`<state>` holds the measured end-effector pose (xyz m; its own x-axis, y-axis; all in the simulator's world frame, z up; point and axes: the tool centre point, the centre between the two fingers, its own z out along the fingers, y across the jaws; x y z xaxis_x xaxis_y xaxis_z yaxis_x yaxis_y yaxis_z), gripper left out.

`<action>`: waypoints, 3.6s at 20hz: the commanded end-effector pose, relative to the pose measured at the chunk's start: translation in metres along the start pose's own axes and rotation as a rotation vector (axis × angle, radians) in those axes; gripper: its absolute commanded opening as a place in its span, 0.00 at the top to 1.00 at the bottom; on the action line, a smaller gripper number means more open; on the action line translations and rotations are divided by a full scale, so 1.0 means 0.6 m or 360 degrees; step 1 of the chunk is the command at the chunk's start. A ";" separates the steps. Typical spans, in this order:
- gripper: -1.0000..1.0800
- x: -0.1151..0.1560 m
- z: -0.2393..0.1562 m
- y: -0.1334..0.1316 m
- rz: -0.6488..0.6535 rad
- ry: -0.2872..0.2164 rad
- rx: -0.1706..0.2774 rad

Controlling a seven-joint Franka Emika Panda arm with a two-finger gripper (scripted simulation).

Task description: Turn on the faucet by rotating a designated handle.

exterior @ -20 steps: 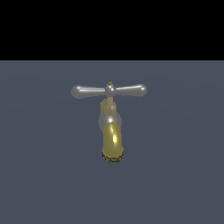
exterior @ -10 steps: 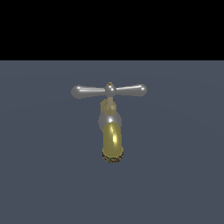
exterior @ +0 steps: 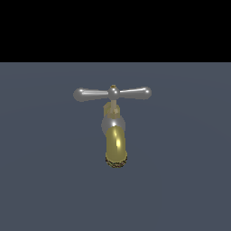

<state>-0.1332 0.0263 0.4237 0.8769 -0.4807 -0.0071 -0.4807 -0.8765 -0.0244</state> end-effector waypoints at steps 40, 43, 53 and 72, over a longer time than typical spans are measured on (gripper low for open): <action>1.00 0.122 0.354 -0.217 0.1409 0.0020 -0.0027; 1.00 0.123 0.367 -0.222 0.1455 0.0024 -0.0029; 1.00 0.123 0.381 -0.227 0.1499 0.0029 -0.0031; 1.00 0.038 0.380 -0.177 0.1499 0.0029 -0.0031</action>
<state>-0.0520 0.1143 0.1981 0.1266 -0.9919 -0.0020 -0.9919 -0.1266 -0.0068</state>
